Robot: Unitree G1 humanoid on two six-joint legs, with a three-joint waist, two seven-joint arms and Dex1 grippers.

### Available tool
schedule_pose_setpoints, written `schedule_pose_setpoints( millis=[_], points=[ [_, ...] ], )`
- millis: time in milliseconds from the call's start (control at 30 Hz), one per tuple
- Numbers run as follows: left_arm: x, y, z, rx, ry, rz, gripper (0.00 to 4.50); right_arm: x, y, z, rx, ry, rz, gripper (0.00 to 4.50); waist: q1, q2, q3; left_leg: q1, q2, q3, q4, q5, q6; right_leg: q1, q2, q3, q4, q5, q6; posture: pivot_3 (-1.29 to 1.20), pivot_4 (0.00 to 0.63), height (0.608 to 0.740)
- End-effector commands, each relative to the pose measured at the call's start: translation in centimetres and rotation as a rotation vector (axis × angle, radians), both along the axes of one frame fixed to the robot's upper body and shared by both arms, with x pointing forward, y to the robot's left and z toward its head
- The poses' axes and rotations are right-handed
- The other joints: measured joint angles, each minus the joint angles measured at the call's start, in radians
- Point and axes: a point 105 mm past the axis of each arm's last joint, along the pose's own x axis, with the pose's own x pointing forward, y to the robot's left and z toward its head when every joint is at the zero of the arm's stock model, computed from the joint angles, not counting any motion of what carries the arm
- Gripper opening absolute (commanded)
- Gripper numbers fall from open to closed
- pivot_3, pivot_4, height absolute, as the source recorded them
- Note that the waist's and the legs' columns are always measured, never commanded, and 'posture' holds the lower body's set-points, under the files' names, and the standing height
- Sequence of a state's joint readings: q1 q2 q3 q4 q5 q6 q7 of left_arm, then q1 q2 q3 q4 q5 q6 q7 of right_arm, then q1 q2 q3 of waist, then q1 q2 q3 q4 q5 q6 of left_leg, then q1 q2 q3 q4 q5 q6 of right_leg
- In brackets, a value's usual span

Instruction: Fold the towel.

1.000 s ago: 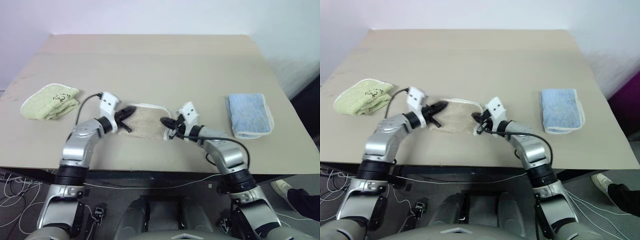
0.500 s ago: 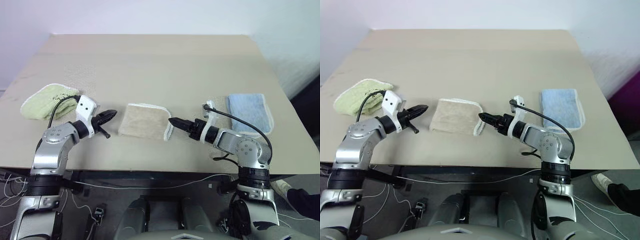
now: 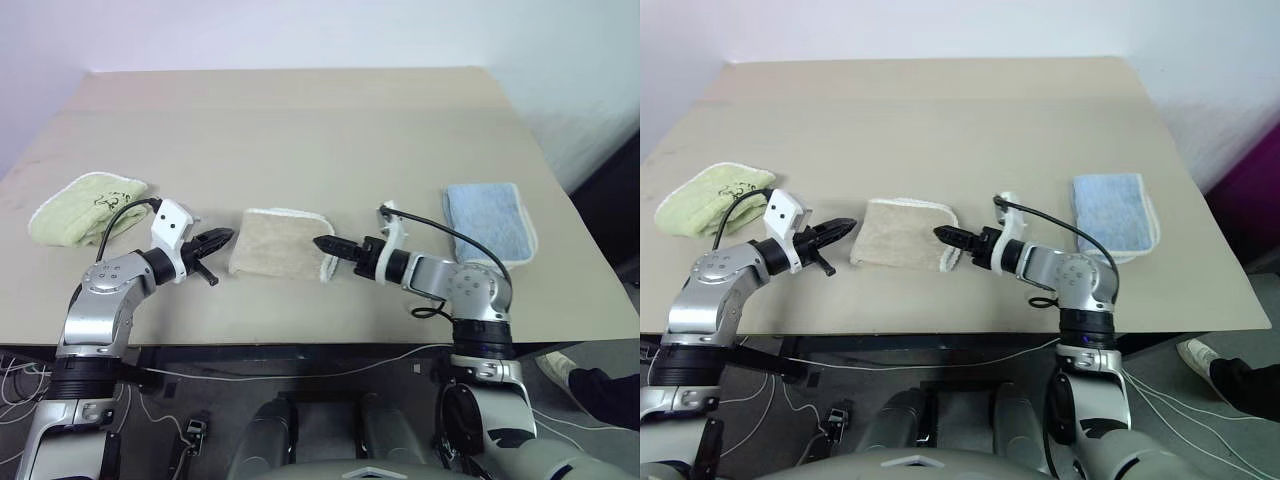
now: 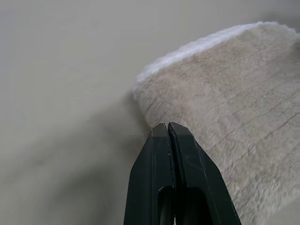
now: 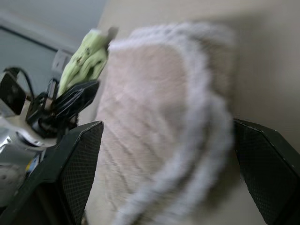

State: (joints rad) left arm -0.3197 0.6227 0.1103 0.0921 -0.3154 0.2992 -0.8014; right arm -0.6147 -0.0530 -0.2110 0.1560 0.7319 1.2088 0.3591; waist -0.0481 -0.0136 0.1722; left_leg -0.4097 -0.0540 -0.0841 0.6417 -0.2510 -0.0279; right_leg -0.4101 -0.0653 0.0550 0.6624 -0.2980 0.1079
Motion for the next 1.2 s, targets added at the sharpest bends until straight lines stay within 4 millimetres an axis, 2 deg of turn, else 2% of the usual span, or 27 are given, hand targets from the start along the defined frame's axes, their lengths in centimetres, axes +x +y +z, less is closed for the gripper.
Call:
schedule_pose_setpoints(
  millis=[33, 267, 300, 400, 700, 733, 867, 1000, 1067, 1200],
  points=[
    [-0.2, -0.1, 1.3, 0.004, -0.057, -0.005, 0.03, -0.5, 1.9, -0.8, -0.016, 0.039, 0.058, 4.47, -0.001, 0.0, 0.0, 0.0, 0.0, 0.0, 0.0, 0.0, 0.0, 0.0, 0.0, 0.0, 0.0, 0.0, 0.0, 0.0, 0.15, 0.74],
    [-0.7, 0.0, 1.1, -0.002, -0.056, 0.008, 0.03, -0.3, 2.5, -1.0, 0.021, 0.092, 0.048, 4.47, -0.02, 0.0, -0.001, 0.002, 0.001, 0.0, -0.002, 0.0, 0.0, 0.0, 0.001, 0.001, 0.0, 0.0, 0.0, 0.0, 0.15, 0.74],
    [-0.7, 0.0, 1.1, -0.003, -0.055, 0.009, 0.03, -0.2, 2.6, -0.9, 0.028, 0.093, 0.047, 4.3, -0.022, 0.0, -0.001, 0.002, 0.001, 0.0, -0.003, 0.0, 0.0, 0.0, 0.001, 0.001, 0.0, 0.0, 0.0, 0.0, 0.15, 0.74],
    [-0.7, 0.0, 1.0, -0.004, -0.054, 0.011, 0.03, -0.2, 2.6, -0.7, 0.038, 0.091, 0.048, 3.55, -0.021, 0.0, -0.001, 0.002, 0.001, 0.0, -0.004, 0.001, -0.001, -0.001, 0.001, 0.001, 0.0, 0.0, 0.0, 0.0, 0.15, 0.74],
    [-0.4, -0.2, 1.0, -0.001, -0.054, 0.002, 0.03, -0.4, 2.7, -0.2, 0.057, 0.079, 0.049, 0.33, -0.019, -0.001, -0.001, 0.002, 0.0, 0.001, -0.005, 0.001, -0.001, -0.001, 0.0, 0.001, 0.0, 0.0, 0.0, 0.0, 0.15, 0.74],
    [-0.3, -0.3, 1.0, -0.001, -0.054, 0.001, 0.03, -0.4, 2.7, -0.2, 0.061, 0.077, 0.048, 0.08, -0.019, -0.001, -0.001, 0.002, 0.0, 0.001, -0.005, 0.001, -0.002, -0.001, 0.0, 0.001, 0.0, 0.0, 0.0, 0.0, 0.15, 0.74],
    [-0.3, -0.4, 1.0, 0.0, -0.056, -0.002, 0.03, -0.2, 2.4, 0.2, 0.081, 0.069, 0.033, 0.03, -0.019, -0.001, -0.001, 0.002, 0.0, 0.001, -0.005, 0.001, -0.002, -0.001, 0.0, 0.001, 0.0, 0.0, 0.0, 0.0, 0.15, 0.74],
    [-0.3, -0.2, 1.1, 0.001, -0.058, 0.0, 0.03, 0.4, 1.0, 2.6, 0.157, 0.006, -0.017, 0.03, -0.017, 0.0, -0.001, 0.002, 0.0, 0.001, -0.005, 0.001, -0.002, -0.001, 0.0, 0.001, 0.0, 0.0, 0.0, 0.0, 0.15, 0.74],
    [-0.3, -0.2, 1.1, 0.001, -0.059, 0.001, 0.03, 0.8, -0.2, 4.5, 0.215, -0.048, -0.064, 0.03, -0.011, 0.0, -0.001, 0.001, 0.0, 0.001, -0.005, 0.001, -0.002, -0.002, 0.0, 0.001, 0.0, 0.0, 0.0, 0.0, 0.15, 0.74],
    [-0.4, -0.4, 1.0, -0.005, -0.06, -0.002, 0.03, 2.0, -4.5, 8.3, 0.281, -0.154, -0.236, 0.03, 0.004, 0.0, -0.001, 0.0, -0.001, 0.001, -0.005, 0.001, -0.002, -0.002, -0.001, 0.001, 0.0, 0.0, 0.0, 0.0, 0.15, 0.74]
  ],
)
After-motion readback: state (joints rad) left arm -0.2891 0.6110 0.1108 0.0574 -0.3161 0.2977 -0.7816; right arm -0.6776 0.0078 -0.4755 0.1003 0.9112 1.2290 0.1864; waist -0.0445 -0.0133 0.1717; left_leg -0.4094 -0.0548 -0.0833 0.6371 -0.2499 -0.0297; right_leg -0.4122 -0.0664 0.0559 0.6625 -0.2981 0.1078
